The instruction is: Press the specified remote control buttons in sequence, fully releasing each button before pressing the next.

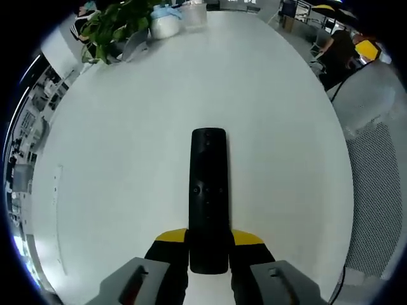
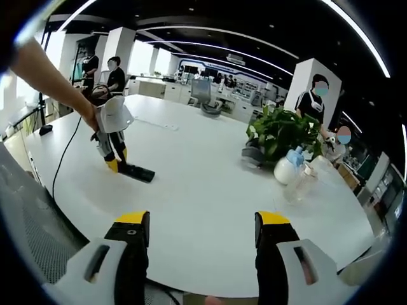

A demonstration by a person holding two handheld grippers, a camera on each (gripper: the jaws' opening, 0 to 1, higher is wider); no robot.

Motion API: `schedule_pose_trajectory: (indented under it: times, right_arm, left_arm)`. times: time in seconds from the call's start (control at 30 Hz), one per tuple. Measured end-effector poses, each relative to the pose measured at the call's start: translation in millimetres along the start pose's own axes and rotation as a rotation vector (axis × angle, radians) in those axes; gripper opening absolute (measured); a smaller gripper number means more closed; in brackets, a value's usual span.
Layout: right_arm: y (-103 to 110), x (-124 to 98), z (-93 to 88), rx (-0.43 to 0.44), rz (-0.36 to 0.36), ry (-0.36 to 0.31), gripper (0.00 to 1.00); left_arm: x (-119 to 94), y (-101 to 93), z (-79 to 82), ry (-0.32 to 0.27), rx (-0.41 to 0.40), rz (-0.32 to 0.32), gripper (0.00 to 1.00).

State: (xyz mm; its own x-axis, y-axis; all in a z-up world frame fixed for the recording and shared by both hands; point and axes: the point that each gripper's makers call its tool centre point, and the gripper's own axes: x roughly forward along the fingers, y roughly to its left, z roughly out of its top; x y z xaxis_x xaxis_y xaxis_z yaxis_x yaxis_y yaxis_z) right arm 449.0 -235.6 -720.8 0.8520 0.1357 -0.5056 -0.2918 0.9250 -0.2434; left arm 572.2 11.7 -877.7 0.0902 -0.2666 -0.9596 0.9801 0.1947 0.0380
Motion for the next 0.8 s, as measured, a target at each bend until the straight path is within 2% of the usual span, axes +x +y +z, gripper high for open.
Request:
schedule_pose_trajectory:
  times: [0.57, 0.8]
  right_arm:
    - [3.4, -0.1, 1.3, -0.003, 0.016, -0.004, 0.67]
    - [2.6, -0.8, 2.2, 0.000, 0.011, -0.012, 0.67]
  left_arm:
    - [-0.8, -14.6, -2.0, 0.004, 0.005, -0.003, 0.23]
    - [-1.6, -19.4, -2.8, -0.013, -0.002, 0.007, 0.23]
